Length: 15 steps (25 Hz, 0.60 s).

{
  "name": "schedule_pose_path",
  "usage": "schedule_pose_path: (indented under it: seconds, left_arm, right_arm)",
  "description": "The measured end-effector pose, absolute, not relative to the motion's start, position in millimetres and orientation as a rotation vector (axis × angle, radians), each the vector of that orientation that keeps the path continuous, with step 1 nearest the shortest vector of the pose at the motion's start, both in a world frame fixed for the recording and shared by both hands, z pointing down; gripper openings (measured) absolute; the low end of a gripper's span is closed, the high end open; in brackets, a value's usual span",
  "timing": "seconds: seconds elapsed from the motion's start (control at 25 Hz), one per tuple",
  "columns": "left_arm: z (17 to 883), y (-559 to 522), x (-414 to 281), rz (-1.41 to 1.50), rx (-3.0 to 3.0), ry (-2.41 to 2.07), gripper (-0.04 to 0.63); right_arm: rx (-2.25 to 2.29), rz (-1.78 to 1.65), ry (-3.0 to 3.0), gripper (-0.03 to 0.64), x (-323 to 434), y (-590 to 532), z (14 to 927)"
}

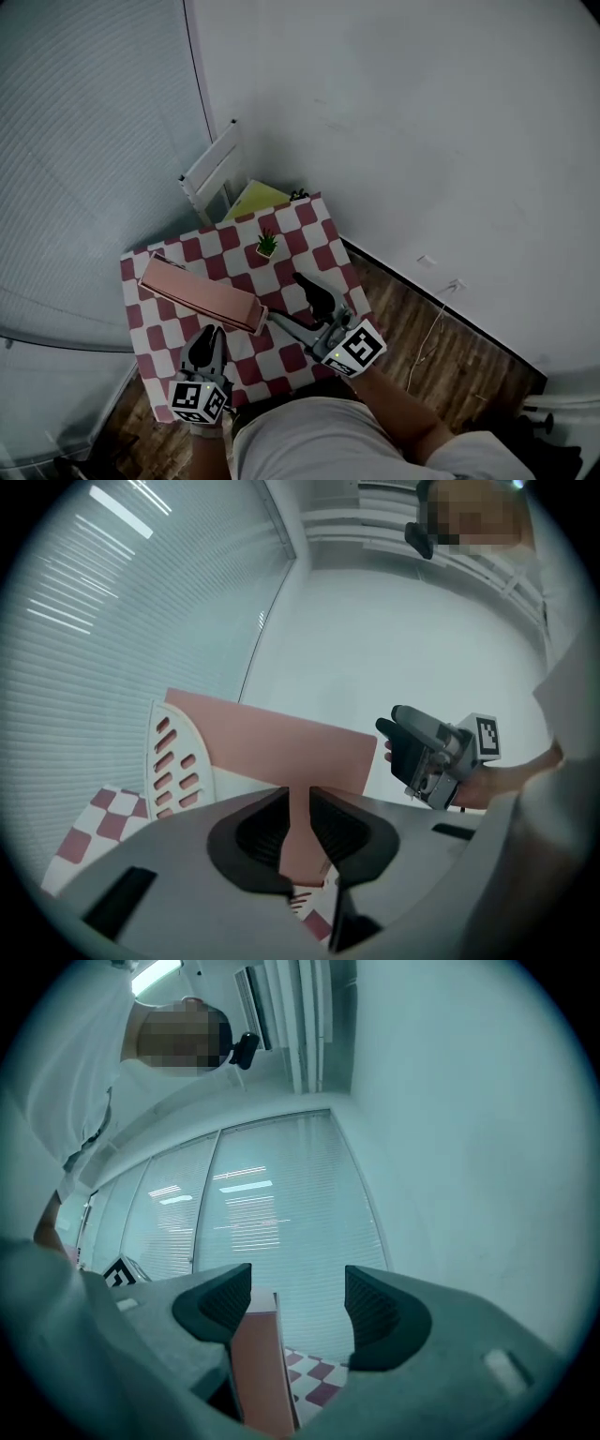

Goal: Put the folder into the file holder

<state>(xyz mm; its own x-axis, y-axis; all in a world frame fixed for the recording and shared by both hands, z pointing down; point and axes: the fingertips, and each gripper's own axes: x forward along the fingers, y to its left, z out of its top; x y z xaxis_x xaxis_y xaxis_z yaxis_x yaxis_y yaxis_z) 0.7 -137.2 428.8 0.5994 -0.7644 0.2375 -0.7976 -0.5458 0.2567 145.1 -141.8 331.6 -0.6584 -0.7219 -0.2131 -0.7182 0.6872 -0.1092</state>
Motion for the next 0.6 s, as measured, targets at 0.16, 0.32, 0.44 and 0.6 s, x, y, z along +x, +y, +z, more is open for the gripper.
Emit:
schedule_pose_path:
  seconds: [0.16, 0.32, 0.44, 0.6]
  left_arm:
    - [406.3, -139.9, 6.7, 0.096, 2.554, -1.225, 0.051]
    - [389.4, -142.0, 10.2, 0.079, 2.618, -1.185, 0.052]
    - [379.3, -143.4, 9.2, 0.087, 2.655, -1.151, 0.055]
    - [376.6, -141.8, 11.6, 0.094, 2.691, -1.109, 0.061]
  right_arm:
    - [-1.271, -0.048, 2.616, 0.298, 170.6, -137.4, 327.0]
    - [-1.361, -0.077, 2.589, 0.299, 186.2, -128.3, 326.4]
    - [-1.429, -0.076, 2.584, 0.298, 186.4, -117.7, 328.9]
    - [-1.506, -0.065, 2.58, 0.287, 186.2, -104.7, 332.4]
